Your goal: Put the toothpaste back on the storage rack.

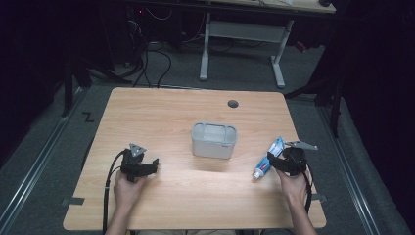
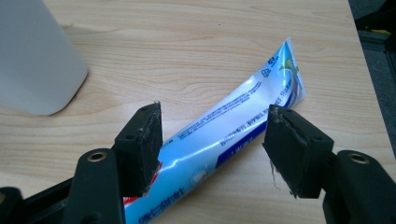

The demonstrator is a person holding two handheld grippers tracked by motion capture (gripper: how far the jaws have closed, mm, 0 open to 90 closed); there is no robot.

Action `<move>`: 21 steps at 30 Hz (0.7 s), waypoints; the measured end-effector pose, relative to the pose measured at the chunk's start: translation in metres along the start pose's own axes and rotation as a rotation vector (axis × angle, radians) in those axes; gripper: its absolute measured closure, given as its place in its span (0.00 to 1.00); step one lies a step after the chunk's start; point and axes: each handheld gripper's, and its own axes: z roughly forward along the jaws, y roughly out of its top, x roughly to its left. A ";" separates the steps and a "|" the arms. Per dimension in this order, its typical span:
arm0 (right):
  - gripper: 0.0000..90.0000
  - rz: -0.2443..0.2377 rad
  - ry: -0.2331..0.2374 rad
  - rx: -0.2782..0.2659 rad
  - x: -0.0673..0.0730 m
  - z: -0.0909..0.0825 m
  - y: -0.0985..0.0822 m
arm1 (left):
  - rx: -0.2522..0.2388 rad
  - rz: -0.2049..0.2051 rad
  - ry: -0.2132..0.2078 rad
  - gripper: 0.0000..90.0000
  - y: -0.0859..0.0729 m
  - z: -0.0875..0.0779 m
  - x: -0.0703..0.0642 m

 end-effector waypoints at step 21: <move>0.33 0.165 -0.052 0.188 -0.020 0.047 0.017 | 0.000 0.000 -0.002 0.27 0.000 0.000 0.000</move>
